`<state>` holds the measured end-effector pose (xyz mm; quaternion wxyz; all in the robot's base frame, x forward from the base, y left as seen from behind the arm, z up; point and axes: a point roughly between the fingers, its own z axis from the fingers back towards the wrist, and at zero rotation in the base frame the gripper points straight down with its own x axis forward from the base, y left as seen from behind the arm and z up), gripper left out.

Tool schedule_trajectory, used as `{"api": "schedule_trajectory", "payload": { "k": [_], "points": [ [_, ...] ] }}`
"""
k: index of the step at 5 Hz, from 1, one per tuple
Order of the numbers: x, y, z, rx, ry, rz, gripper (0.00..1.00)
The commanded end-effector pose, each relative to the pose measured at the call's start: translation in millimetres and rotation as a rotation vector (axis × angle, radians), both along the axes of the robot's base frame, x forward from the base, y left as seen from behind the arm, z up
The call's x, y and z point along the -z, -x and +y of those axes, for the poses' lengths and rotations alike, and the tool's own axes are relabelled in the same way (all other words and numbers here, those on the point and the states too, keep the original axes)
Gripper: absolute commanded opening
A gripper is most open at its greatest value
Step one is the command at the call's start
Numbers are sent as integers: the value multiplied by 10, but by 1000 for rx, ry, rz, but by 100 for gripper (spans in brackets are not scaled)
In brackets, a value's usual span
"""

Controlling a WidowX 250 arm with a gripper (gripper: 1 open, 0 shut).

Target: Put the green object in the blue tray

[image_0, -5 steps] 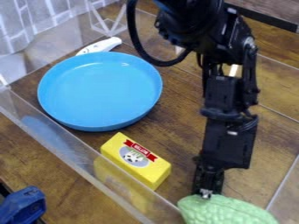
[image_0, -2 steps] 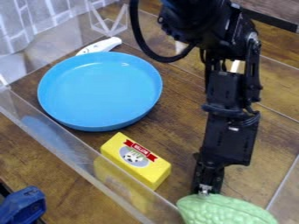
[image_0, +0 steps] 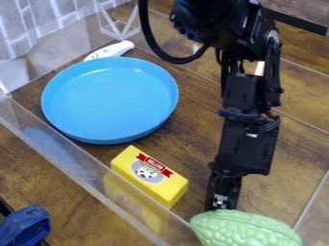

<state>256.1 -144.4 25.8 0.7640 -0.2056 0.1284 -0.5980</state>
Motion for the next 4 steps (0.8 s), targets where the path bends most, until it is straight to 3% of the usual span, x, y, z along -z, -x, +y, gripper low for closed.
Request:
{"api": "schedule_trajectory", "payload": {
  "k": [1, 4],
  "points": [
    [-156, -81, 23, 0, 18, -49, 0],
    [-182, -81, 71, 5, 11, -40, 0]
  ]
}}
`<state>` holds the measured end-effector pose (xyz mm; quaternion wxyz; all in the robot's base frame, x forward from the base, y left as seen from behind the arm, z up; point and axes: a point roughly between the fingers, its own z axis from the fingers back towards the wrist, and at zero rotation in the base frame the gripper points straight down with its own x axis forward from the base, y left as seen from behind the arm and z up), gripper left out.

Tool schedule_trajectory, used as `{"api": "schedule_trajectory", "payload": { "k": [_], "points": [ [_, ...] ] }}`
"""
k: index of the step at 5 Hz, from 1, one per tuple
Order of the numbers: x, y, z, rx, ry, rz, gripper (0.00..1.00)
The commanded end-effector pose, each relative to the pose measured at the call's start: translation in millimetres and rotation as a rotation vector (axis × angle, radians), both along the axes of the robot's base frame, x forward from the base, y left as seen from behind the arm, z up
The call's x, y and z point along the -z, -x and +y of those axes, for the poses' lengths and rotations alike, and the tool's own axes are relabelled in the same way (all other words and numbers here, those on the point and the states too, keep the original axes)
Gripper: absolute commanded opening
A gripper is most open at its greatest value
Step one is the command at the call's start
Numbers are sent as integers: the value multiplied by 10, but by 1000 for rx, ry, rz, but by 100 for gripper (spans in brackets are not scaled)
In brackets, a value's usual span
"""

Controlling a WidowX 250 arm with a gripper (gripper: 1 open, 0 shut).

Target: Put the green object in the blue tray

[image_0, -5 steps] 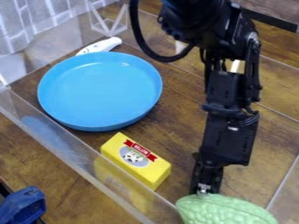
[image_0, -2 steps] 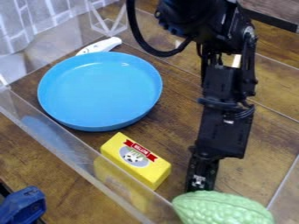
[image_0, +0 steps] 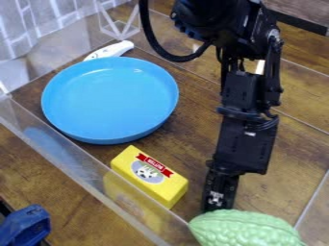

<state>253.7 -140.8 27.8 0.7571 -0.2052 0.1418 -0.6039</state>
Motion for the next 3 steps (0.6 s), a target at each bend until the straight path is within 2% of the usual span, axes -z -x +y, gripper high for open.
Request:
{"api": "schedule_trajectory", "payload": {
  "k": [1, 3],
  "points": [
    [-159, -106, 52, -17, 23, -56, 0],
    [-156, -111, 82, -13, 20, -51, 0]
  ]
}}
